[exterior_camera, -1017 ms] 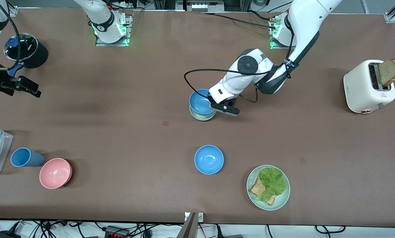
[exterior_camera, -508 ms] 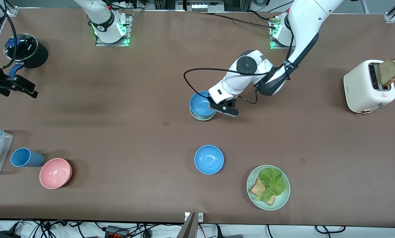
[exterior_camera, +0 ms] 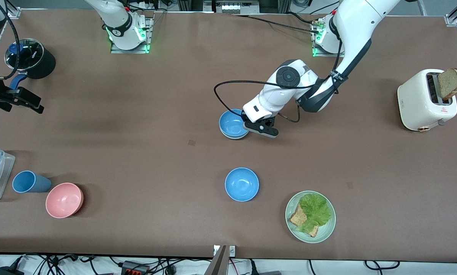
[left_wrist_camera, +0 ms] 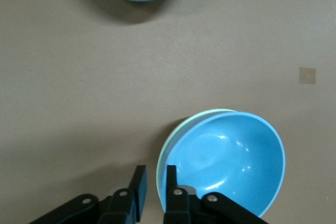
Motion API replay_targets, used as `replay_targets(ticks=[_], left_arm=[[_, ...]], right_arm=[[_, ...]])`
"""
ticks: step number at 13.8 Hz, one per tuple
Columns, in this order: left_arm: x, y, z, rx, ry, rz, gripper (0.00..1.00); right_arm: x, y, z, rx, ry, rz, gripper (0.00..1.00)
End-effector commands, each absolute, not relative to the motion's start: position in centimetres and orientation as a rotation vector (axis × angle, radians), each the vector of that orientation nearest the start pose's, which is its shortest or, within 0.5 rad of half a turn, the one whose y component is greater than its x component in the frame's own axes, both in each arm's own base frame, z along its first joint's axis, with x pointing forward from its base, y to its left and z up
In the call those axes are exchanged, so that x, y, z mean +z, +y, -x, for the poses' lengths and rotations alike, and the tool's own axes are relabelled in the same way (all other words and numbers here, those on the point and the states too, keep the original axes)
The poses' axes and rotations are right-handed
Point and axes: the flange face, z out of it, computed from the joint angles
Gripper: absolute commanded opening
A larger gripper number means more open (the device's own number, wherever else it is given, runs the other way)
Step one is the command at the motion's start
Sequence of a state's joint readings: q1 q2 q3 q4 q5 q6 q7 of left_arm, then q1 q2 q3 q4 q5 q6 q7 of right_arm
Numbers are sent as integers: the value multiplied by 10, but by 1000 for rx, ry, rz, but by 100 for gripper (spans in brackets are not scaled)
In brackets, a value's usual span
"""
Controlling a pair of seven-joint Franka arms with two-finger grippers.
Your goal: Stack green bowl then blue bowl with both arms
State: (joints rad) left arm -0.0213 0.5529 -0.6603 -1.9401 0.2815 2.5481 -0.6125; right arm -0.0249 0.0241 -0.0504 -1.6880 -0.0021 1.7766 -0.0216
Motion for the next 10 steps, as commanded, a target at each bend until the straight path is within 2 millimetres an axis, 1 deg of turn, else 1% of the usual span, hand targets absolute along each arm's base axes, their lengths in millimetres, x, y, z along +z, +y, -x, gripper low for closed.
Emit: replay_targets(ticks=[1,2,4,5,6,8,10], left_arm=[[286,-377,-524,-143,312,3322,26],[292,-373,-530,-134,296,3312,27],[315,-365,-540,-121,255,3292,27],[326,-356,-547,-102,232,3271,27],[336,-349,-552,-69,222,3257,27],[358,-324,-563,-21,208,3272,28],[374,-287,-581,-48,291,3308,37]], right_arm=[[581,-49,-576,-120,72,3146,100],[581,-47,-576,-118,65,3146,100],[581,-37,-577,-118,36,3144,100],[582,-31,-577,-120,29,3143,100],[581,-29,-577,-118,25,3146,100],[581,-31,-576,-116,21,3146,100],[583,-31,-576,-120,21,3147,100]])
